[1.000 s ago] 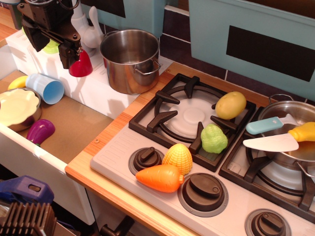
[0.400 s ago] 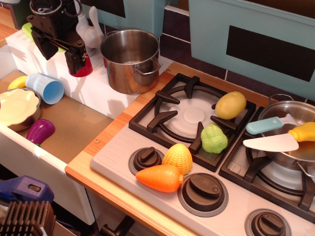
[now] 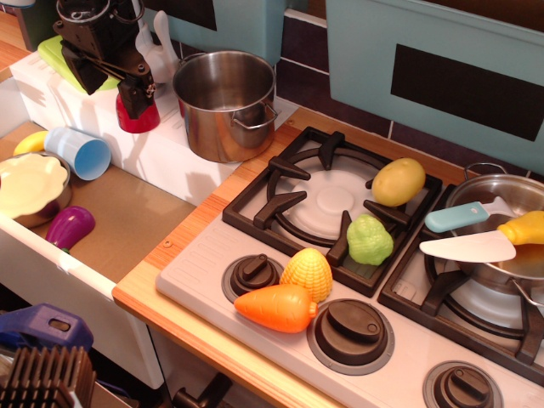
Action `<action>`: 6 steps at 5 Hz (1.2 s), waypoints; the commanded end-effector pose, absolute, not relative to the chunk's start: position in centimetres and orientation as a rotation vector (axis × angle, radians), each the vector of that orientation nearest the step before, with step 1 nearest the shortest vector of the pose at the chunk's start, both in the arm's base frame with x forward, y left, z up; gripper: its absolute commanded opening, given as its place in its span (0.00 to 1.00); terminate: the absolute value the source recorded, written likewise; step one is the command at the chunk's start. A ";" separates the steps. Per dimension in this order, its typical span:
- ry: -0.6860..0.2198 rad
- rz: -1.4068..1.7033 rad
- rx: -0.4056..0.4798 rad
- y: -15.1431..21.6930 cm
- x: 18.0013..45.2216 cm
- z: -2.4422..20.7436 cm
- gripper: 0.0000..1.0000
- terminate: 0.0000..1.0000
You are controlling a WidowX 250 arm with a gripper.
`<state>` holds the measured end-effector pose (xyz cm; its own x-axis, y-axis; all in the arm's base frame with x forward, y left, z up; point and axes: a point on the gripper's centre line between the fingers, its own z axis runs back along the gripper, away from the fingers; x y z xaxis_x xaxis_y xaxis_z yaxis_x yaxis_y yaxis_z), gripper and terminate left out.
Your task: Put sweet potato in pot
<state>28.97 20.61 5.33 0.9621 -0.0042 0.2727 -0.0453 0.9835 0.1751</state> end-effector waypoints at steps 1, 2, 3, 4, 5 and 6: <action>-0.325 0.004 0.195 21.6 29.9 5.2 1.00 0.00; -0.339 0.001 0.178 21.8 30.3 4.4 1.00 0.00; -0.346 -0.006 0.152 22.0 30.7 3.7 1.00 0.00; -0.358 -0.015 0.145 22.2 31.3 3.1 1.00 0.00; -0.365 -0.013 0.155 22.4 31.7 3.0 1.00 0.00; -0.364 -0.004 0.173 22.2 31.8 3.3 0.00 0.00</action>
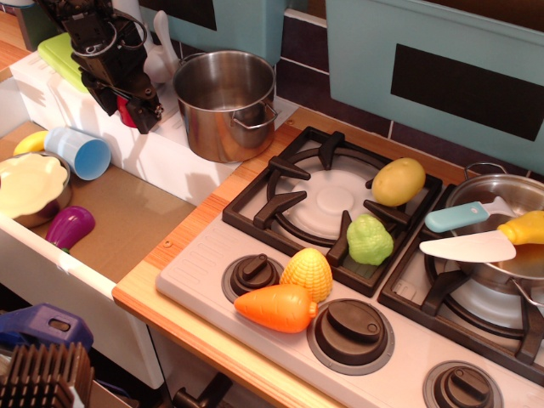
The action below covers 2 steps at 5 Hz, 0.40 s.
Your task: Put sweet potato in pot
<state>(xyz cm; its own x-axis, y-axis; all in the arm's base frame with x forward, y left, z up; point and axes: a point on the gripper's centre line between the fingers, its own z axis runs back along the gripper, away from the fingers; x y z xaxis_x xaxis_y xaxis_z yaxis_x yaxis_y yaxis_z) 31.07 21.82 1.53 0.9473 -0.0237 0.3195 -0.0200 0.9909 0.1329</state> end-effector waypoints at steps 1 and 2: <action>-0.343 0.009 0.180 22.0 31.2 4.2 0.00 0.00; -0.312 0.026 0.200 21.5 30.2 5.6 0.00 0.00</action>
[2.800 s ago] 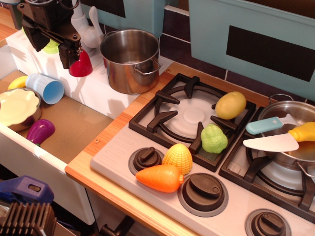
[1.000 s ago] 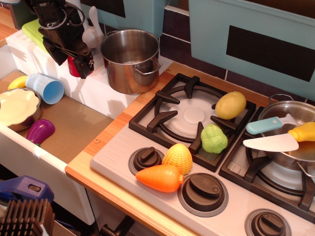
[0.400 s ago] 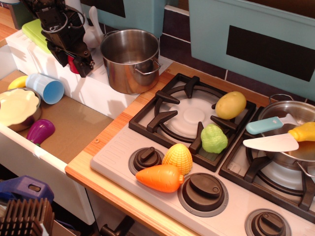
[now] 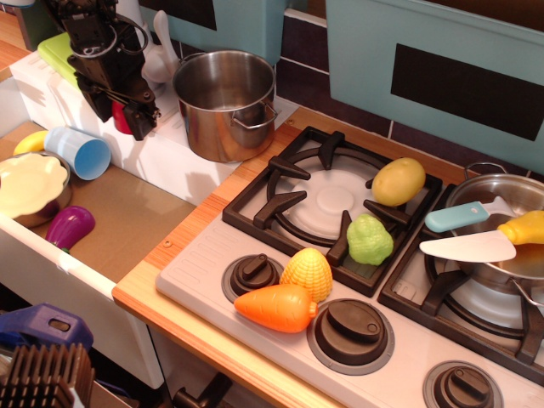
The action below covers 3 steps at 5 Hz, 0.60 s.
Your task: Put sweet potato in pot
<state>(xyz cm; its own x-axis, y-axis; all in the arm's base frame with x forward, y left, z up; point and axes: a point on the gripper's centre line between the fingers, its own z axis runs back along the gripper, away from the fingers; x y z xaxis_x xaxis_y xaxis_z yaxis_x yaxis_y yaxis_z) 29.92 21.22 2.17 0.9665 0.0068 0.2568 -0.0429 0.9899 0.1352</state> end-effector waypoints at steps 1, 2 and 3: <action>-0.303 0.052 0.233 20.7 29.3 7.4 0.00 0.00; -0.291 0.083 0.257 19.4 28.7 9.5 0.00 0.00; -0.321 0.076 0.286 17.9 28.7 12.0 0.00 0.00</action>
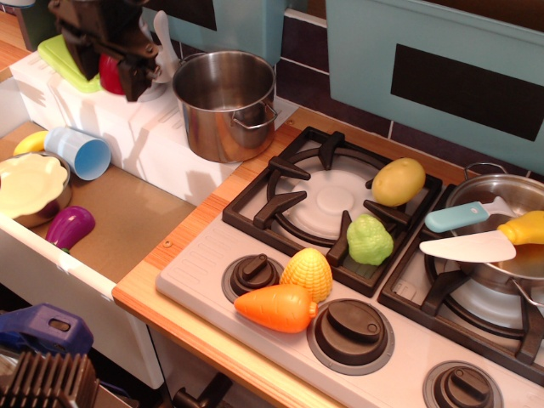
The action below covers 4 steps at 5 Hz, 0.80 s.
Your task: Put sweet potato in pot
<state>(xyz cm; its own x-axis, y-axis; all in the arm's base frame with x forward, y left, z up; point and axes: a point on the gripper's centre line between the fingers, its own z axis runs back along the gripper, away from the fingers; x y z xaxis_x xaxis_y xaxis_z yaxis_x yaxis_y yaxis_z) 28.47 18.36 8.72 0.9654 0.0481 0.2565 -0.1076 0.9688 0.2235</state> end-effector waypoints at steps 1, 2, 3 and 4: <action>-0.378 0.004 0.249 16.4 29.8 13.4 0.00 0.00; -0.384 -0.011 0.210 14.5 30.9 14.0 0.00 0.00; -0.410 -0.028 0.194 13.2 31.4 13.0 0.00 0.00; -0.418 -0.051 0.158 12.5 33.0 12.7 0.00 0.00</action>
<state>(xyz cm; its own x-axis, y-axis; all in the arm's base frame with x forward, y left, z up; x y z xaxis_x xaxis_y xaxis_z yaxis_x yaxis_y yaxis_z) 32.94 11.93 10.82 0.9301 -0.0661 0.3613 0.0268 0.9933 0.1128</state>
